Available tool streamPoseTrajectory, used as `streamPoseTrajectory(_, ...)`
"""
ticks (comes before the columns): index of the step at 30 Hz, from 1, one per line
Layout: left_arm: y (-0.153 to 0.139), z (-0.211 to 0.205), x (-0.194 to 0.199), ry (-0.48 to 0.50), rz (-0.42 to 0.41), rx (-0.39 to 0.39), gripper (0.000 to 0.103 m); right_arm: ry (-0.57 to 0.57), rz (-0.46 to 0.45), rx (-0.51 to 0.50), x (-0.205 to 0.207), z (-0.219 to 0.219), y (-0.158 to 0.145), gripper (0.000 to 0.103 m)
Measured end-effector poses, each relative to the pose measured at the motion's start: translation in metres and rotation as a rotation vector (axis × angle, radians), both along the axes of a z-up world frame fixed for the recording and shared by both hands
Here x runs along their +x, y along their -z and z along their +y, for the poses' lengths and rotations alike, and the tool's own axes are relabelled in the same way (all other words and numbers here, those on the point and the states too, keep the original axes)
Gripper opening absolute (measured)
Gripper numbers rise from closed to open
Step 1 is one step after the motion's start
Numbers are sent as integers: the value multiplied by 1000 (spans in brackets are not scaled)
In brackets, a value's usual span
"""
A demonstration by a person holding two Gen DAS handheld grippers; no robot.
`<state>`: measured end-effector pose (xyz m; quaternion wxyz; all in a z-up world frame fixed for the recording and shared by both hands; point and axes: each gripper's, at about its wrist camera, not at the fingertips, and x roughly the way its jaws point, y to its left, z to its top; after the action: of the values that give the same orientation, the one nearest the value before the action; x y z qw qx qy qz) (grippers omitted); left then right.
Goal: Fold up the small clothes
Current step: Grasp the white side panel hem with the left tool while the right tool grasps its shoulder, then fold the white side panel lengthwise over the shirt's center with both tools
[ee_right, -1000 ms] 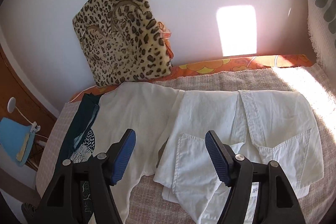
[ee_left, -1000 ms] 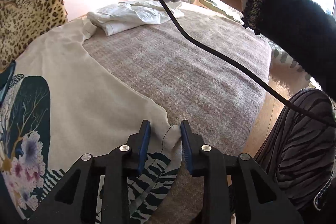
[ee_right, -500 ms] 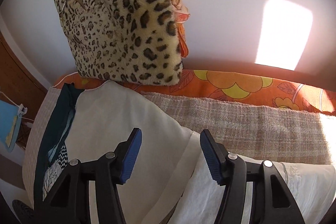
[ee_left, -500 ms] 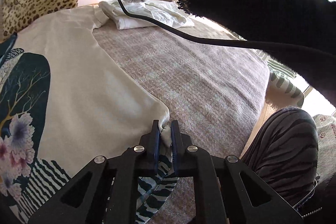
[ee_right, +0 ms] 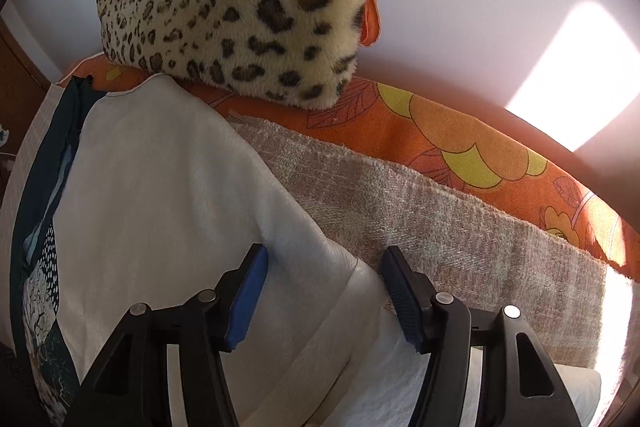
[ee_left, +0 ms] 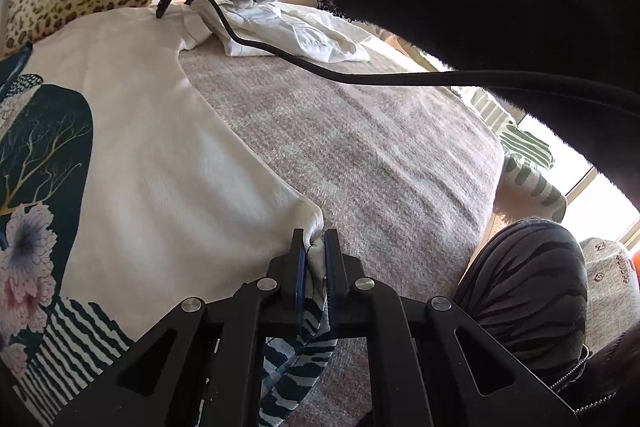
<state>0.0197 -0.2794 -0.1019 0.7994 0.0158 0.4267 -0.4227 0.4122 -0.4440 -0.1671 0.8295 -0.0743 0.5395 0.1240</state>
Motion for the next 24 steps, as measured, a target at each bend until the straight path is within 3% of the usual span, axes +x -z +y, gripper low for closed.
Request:
streamPoseTrajectory(3,-3,5,1,-12,7,-27,6,-15,-6,-14,-4,8,-5,9)
streamPoseTrajectory(4,-4,7,1,-17,5,-36,6,-23,-6,-14,-6,12,-8,5)
streamPoseTrajectory(15,-21,56,9,-156,12,-151,5,76,-50,34,-16,41,-54,3)
streamPoseTrajectory(20,-22,81,2,-218,-8,-161,5,108,-78,99,-15,58,-76,3)
streamPoseTrajectory(24,-21,101,-6,-267,-18,-171,5,111,-95,94,-10,84,-84,3)
